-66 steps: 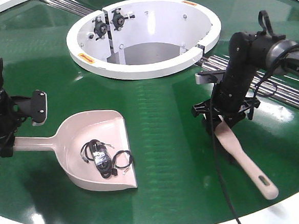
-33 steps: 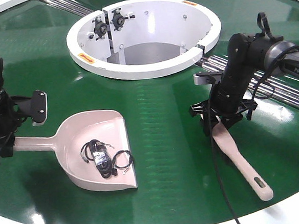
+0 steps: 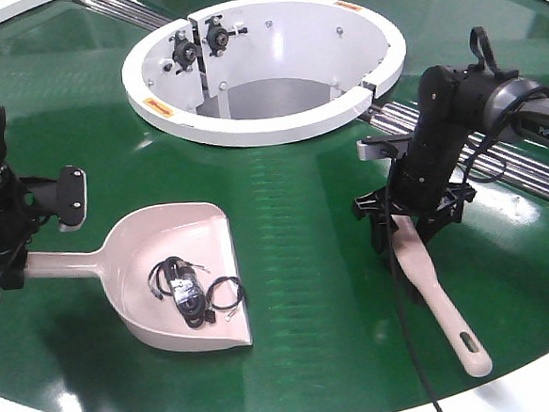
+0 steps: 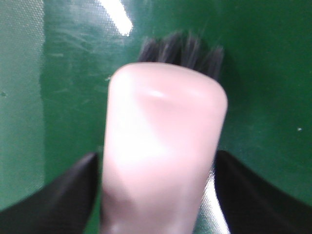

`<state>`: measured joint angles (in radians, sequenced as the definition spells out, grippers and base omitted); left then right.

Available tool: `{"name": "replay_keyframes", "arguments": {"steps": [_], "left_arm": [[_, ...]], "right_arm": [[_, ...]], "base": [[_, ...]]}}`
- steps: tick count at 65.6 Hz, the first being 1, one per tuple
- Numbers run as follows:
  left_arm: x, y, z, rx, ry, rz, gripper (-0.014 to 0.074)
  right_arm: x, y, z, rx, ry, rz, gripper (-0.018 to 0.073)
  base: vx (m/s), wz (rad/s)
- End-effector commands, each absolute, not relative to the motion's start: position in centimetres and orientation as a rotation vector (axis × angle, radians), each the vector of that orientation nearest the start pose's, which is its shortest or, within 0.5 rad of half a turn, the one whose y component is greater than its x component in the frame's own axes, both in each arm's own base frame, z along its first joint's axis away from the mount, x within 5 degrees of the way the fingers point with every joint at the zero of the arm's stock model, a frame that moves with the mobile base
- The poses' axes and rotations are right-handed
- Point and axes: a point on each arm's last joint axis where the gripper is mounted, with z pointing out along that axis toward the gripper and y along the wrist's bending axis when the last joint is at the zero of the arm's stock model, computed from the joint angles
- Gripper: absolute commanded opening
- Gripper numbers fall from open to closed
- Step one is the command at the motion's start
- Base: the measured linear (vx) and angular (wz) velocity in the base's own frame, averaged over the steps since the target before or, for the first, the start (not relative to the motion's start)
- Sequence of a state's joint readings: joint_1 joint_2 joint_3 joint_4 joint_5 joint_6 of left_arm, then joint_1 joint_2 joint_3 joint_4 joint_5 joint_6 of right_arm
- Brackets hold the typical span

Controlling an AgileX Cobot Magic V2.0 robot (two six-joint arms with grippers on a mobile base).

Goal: Clean and inspect green conveyor with broom and dustpan
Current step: 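Pull the brush back away from the dustpan with the right gripper, then lower the brush onto the conveyor and release it with the right gripper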

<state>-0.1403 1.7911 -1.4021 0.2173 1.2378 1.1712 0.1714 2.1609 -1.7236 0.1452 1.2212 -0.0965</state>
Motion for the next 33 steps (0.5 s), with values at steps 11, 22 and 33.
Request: {"name": "replay_keyframes", "arguments": {"steps": [11,22,33], "left_arm": [[34.2,-3.3,27.3,1.969,2.446,0.351,-0.0006],[34.2,-3.3,27.3,1.969,2.446,0.351,-0.0006],[34.2,-3.3,27.3,1.969,2.446,0.351,-0.0006]], "right_arm": [[42.3,8.3,25.1,-0.318,2.855,0.224,0.0627],[42.0,8.1,29.9,-0.291,2.609,0.206,0.0605],[40.3,7.6,34.8,-0.304,2.433,0.148,0.0578]], "base": [[0.0,0.0],[0.0,0.0],[0.0,0.0]]}}
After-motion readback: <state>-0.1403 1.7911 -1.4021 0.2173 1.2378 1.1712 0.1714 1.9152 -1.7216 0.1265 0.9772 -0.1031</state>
